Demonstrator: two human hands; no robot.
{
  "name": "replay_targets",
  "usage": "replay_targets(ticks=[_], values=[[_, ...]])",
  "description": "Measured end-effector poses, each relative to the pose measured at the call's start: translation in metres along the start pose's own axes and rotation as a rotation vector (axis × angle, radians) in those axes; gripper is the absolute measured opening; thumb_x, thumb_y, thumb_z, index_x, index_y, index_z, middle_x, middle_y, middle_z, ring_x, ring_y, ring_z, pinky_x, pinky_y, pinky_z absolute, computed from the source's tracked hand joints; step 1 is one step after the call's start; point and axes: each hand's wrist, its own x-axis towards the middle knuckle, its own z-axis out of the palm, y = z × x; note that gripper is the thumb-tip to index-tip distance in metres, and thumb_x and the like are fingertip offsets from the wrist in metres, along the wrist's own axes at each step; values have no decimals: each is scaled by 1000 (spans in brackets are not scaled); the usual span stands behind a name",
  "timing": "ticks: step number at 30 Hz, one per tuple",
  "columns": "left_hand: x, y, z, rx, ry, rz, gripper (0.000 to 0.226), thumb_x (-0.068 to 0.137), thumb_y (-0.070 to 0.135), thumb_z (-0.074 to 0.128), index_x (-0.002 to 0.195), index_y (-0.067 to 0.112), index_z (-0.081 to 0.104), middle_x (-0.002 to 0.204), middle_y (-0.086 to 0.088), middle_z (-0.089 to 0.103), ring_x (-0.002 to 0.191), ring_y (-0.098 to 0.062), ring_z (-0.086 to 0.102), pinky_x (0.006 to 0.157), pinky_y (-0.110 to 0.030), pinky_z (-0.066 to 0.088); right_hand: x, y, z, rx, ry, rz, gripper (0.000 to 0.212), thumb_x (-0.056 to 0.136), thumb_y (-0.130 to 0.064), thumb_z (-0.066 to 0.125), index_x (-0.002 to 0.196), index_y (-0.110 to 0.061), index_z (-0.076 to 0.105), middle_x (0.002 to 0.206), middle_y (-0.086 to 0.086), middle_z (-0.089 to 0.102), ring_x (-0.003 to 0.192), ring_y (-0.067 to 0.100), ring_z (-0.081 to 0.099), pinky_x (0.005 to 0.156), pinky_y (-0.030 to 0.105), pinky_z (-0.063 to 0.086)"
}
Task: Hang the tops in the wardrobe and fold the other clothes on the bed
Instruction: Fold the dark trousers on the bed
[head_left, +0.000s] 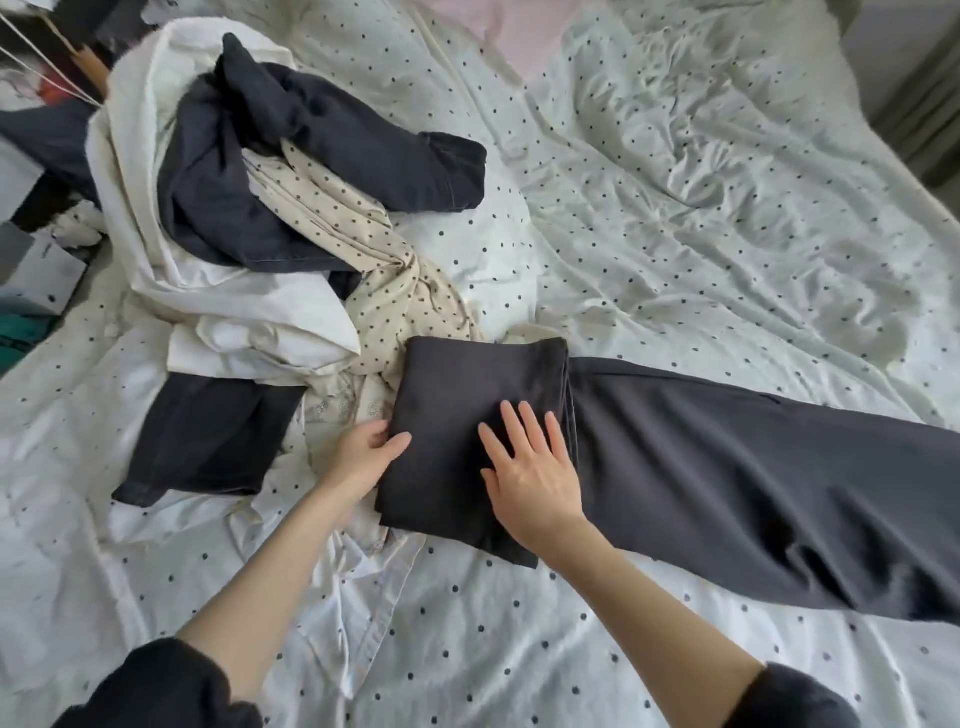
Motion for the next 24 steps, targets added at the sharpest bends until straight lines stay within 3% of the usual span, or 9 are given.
replay_targets(ticks=[2,5,9,11,14,17,19,21,24], values=[[-1,-2,-5,-39,-72,-33,21,91,6,59,110,-1,62,110,-17,67,102,-31,63,84,-36,48,-6,3,5,11,-7,0,51,98,-29,42,146,-14,31,156,14,17,145,30,11,116,44,-1],[-3,3,-11,-98,-90,-25,23,88,-2,59,111,-2,62,109,-16,67,99,-28,64,90,-38,50,-17,9,-1,47,30,-38,47,87,-20,63,131,-8,54,143,18,43,134,33,39,112,47,24],[-29,21,-21,-161,-119,54,25,87,-4,58,104,13,66,99,-1,72,88,-14,66,72,-24,50,-32,25,-13,164,-92,-75,44,100,-21,38,144,-14,37,157,4,17,146,18,10,116,26,-4],[-43,35,-25,-149,-138,118,28,88,-1,58,98,23,68,94,6,74,89,-13,66,75,-27,48,-35,29,-19,378,-100,11,38,101,-16,37,137,-15,48,153,0,29,144,13,18,114,17,3],[-70,74,-17,-126,-176,246,31,87,1,60,100,28,68,91,9,74,85,-7,66,72,-22,47,-46,36,-51,861,-24,308,29,98,-14,45,117,-20,66,126,-9,60,125,5,48,100,8,30],[-99,115,16,-96,-219,378,38,84,-3,61,86,34,66,76,15,72,67,4,64,55,-10,46,-61,62,-84,1433,-57,547,26,96,-20,51,91,-32,73,99,-15,71,96,3,66,89,21,51],[-114,135,47,-48,-249,434,40,83,-1,63,84,39,63,75,11,69,65,0,62,54,-11,47,-71,87,-97,1659,-64,661,17,95,-28,53,102,-24,68,110,-3,68,101,17,66,91,37,52],[-128,149,95,36,-271,489,33,83,2,63,96,32,65,75,6,62,66,-7,58,59,-17,49,-87,121,-104,1785,-31,718,29,97,-35,47,115,-17,60,118,3,63,106,24,63,90,45,51],[-139,151,166,253,-238,569,39,85,17,64,123,23,61,77,11,61,73,-9,58,80,-26,49,-104,159,-103,1827,28,734,39,99,-42,38,125,-17,53,122,3,62,106,23,63,83,41,51]])
